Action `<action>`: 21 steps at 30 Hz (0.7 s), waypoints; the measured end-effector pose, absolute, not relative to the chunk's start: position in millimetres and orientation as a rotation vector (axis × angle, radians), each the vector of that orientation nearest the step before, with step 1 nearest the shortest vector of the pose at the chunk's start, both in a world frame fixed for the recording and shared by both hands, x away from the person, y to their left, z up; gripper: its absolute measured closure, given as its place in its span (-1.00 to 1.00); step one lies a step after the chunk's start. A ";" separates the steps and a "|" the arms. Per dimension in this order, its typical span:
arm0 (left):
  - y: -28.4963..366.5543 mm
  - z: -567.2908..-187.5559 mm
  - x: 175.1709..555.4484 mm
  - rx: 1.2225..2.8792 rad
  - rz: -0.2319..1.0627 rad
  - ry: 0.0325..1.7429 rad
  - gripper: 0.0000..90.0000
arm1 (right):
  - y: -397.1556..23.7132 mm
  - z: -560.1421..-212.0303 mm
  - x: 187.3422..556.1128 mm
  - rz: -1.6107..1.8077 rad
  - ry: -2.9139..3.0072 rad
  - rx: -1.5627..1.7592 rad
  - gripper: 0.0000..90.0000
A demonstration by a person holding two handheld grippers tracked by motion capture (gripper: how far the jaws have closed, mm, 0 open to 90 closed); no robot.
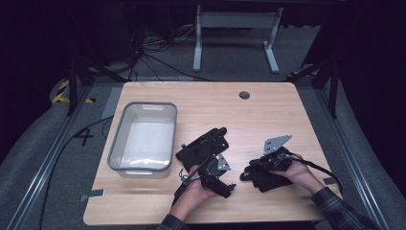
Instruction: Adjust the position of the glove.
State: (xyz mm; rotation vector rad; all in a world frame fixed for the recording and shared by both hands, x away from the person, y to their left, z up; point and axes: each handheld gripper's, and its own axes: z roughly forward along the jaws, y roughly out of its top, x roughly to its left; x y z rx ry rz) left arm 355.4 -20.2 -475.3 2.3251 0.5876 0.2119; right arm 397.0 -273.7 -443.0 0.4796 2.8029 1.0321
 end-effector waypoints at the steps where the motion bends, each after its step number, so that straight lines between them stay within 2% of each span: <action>1: -20.2 -475.3 355.3 2.325 0.212 0.587 -1.00 | -272.6 -444.8 397.0 1.017 2.806 0.478 1.00; 12: -20.2 -475.3 355.4 2.326 0.212 0.587 -1.00 | -274.0 -447.5 414.8 0.976 2.766 0.518 1.00; 21: -20.2 -475.3 355.3 2.325 0.212 0.588 -1.00 | -288.4 -445.9 449.1 0.901 2.680 0.617 1.00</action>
